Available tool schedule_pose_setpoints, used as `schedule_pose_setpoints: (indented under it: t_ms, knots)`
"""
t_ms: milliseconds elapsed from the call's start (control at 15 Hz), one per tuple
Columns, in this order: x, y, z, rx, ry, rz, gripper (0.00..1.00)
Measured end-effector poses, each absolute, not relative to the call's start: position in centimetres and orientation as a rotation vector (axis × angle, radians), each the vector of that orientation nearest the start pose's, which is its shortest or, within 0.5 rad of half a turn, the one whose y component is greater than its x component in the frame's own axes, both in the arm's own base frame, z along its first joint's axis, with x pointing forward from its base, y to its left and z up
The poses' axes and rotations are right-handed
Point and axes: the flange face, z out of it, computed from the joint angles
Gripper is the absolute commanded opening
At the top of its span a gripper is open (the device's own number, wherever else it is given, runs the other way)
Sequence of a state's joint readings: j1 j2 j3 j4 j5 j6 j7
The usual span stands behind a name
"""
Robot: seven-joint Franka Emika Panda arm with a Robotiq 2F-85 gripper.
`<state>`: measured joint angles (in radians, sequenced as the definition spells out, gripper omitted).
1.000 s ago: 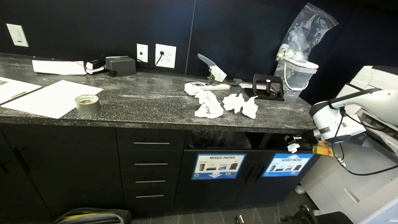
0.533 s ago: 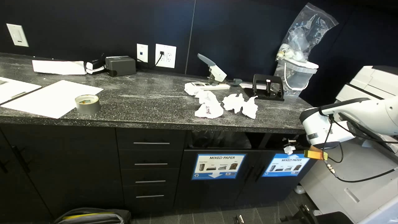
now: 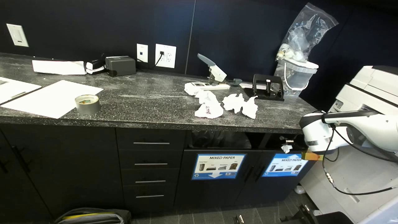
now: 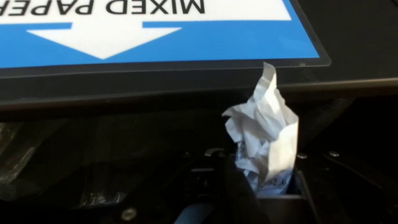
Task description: Put the tissues inside the rubbish bin.
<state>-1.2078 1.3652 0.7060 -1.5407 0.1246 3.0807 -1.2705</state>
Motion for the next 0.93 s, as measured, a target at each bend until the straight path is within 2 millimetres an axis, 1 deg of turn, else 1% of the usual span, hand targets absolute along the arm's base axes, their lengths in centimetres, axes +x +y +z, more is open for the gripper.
schedule_pose_setpoints:
  t_ms: [267, 800, 933]
  knots:
    - [54.77, -40.71, -0.42, -2.774, -0.1, -1.054, 0.03]
    - [54.92, -40.82, -0.57, -2.775, -0.071, -1.07, 0.03]
    - [54.87, -40.85, -0.61, -2.75, -0.066, -1.09, 0.03]
